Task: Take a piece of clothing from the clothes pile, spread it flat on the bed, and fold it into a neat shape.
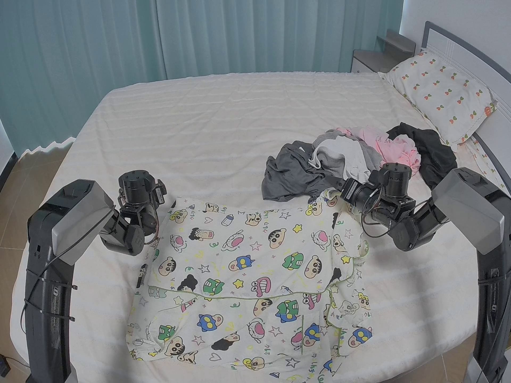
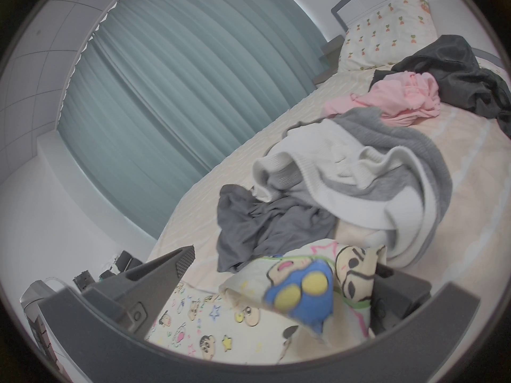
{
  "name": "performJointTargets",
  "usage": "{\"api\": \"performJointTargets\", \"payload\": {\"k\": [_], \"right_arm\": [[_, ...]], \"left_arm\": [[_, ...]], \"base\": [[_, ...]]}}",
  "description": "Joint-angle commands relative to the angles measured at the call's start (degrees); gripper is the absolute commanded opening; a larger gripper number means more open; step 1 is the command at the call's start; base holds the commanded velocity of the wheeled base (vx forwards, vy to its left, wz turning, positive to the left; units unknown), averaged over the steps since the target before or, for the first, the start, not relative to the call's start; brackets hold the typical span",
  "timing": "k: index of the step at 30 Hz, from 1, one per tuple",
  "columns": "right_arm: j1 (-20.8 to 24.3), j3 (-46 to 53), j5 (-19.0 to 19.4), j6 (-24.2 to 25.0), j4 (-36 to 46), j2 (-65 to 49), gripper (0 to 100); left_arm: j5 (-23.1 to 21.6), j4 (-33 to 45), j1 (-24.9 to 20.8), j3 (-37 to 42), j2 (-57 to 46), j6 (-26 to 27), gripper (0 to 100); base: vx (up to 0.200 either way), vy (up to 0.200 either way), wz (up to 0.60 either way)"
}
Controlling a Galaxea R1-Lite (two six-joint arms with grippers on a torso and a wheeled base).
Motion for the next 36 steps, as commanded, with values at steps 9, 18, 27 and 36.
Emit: {"api": "performJointTargets", "payload": {"k": [9,18,27,36], "right_arm": [[-3.6,0.1,-0.1,4.1,1.3,-2.1,100],[-8.7,8.2,2.7,14.4,1.1,-10.9,100],[-10.1,9.7,5.5,18.0,0.7,-10.9,100],[-12.9,33.2,16.5,3.8,-0.1,-16.2,100]], "left_arm": [[-1.6,-1.1,1.2,12.6,-11.3,-3.7,100],[-14.6,-0.6,2.1,37.0,-28.9,-9.8,100],[-22.3,-0.9,1.5,50.5,-34.6,-16.4,100],[-38.7,-0.9,1.6,65.1,-48.4,-33.5,100]], "base": [[0.0,0.0,0.0],[0.0,0.0,0.0],[0.0,0.0,0.0],[0.0,0.0,0.0]]}}
